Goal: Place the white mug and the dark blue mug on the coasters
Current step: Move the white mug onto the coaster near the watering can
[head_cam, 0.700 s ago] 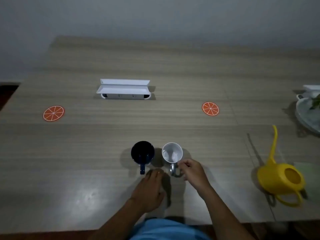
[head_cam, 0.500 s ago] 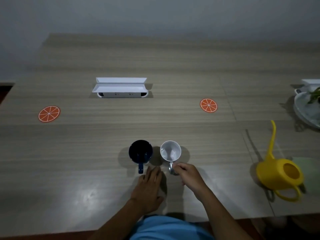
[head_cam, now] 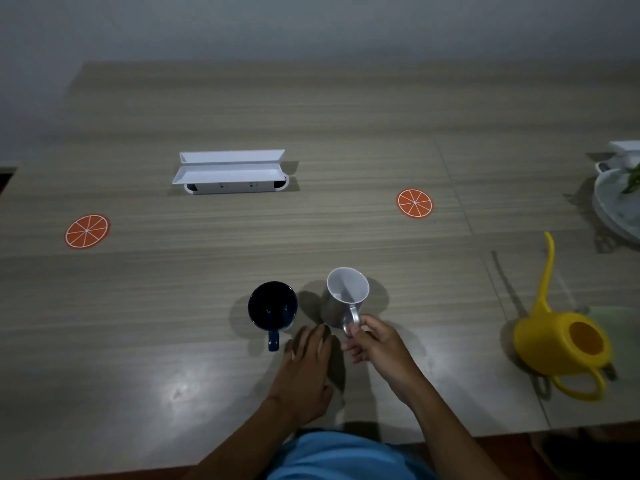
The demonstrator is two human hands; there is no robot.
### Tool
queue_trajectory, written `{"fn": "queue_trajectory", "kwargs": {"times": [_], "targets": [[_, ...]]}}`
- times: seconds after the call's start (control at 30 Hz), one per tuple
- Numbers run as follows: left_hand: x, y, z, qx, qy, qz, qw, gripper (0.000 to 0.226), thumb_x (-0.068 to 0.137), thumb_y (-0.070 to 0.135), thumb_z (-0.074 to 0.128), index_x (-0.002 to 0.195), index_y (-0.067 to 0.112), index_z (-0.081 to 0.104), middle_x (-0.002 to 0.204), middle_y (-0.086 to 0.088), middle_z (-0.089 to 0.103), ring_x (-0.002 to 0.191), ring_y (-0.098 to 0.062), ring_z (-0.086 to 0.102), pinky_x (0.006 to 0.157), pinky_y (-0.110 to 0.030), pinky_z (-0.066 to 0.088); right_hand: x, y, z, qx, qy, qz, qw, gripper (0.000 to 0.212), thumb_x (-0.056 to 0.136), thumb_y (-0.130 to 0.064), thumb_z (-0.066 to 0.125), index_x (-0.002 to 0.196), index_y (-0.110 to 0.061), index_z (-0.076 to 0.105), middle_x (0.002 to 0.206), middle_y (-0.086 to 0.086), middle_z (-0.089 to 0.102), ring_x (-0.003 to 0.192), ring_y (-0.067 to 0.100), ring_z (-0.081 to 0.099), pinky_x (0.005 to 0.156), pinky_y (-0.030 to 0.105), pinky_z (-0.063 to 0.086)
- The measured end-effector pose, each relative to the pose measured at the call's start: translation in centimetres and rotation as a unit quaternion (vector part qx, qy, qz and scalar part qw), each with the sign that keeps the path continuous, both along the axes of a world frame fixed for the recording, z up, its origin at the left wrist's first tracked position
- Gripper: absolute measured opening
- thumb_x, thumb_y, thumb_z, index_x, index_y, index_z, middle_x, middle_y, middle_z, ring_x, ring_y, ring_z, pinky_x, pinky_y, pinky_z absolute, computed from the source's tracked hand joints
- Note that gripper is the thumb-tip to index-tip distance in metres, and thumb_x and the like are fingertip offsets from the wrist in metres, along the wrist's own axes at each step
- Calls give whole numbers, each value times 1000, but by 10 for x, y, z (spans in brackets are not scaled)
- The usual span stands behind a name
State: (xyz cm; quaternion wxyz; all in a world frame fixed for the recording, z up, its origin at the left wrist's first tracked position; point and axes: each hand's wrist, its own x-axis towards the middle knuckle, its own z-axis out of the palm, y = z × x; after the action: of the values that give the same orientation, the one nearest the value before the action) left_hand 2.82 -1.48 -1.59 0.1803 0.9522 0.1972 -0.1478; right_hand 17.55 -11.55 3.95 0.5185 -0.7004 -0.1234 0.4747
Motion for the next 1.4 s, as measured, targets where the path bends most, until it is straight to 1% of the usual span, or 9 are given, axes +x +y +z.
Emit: {"fn": "queue_trajectory", "kwargs": {"times": [0.1, 0.23, 0.4, 0.53, 0.67, 0.8, 0.97, 1.17, 1.4], "targets": [[14, 3, 1, -9, -13, -2, 1000, 88, 81, 38, 57, 150, 13, 10, 161, -11, 9, 148, -35, 0, 118, -56, 13, 13, -4, 3, 13, -8, -28, 999, 18, 101, -21, 58, 101, -7, 69, 82, 19, 75, 74, 20, 68, 66, 27, 57], [45, 9, 3, -23, -14, 19, 999, 79, 89, 37, 46, 152, 14, 5, 163, -8, 5, 149, -30, -4, 118, -55, 9, 39, -6, 9, 24, -39, -67, 997, 17, 101, -19, 58, 99, -8, 70, 85, 27, 72, 75, 21, 69, 67, 30, 57], [98, 26, 7, -2, -9, 28, 1000, 81, 95, 53, 37, 153, 15, -5, 163, -6, -16, 148, -32, -15, 116, -63, 3, 81, -8, 8, 29, -49, -117, 992, 14, 100, -18, 60, 97, -10, 71, 77, 15, 72, 74, 19, 68, 67, 32, 57], [137, 47, 3, 13, -26, 62, 998, 89, 91, 66, 32, 151, 19, -15, 157, -2, -30, 142, -33, -28, 110, -71, -4, 112, -3, 3, 20, -52, -159, 986, 17, 101, -17, 57, 96, -9, 71, 79, 12, 72, 76, 20, 68, 67, 34, 56], [174, 68, -6, 11, -38, 94, 995, 98, 84, 77, 29, 152, 18, -12, 159, -3, -25, 142, -34, -26, 110, -72, -2, 140, 10, -1, 17, -63, -189, 980, 17, 101, -17, 56, 98, -8, 70, 86, 14, 71, 75, 18, 69, 63, 29, 56], [193, 81, -24, 12, 11, 94, 995, 109, 77, 87, 24, 152, 17, -12, 161, -5, -20, 145, -38, -19, 107, -77, 3, 170, 21, -5, 7, -81, -202, 976, 17, 101, -17, 56, 97, -9, 71, 81, 5, 72, 77, 19, 69, 64, 30, 56], [196, 81, -37, 32, 16, 95, 995, 108, 77, 86, 26, 153, 16, -7, 163, -6, -14, 147, -36, -16, 106, -78, 2, 210, 43, -10, 22, -88, -224, 970, 20, 102, -15, 54, 101, -2, 69, 85, 11, 69, 73, 17, 66, 61, 24, 55], [197, 82, -42, 42, 17, 91, 995, 107, 77, 86, 25, 154, 15, 1, 164, -8, -5, 148, -38, -10, 105, -79, 6, 255, 63, -22, 41, -94, -241, 965, 18, 102, -12, 53, 92, -9, 68, 86, 16, 66, 79, 26, 64, 58, 22, 53], [198, 83, -43, 43, 13, 91, 995, 108, 77, 87, 26, 154, 13, 3, 164, -8, -4, 148, -38, -8, 105, -79, 9, 278, 77, -29, 62, -86, -240, 965, 18, 102, -12, 53, 92, -12, 68, 86, 18, 66, 73, 22, 64, 58, 23, 54]]}}
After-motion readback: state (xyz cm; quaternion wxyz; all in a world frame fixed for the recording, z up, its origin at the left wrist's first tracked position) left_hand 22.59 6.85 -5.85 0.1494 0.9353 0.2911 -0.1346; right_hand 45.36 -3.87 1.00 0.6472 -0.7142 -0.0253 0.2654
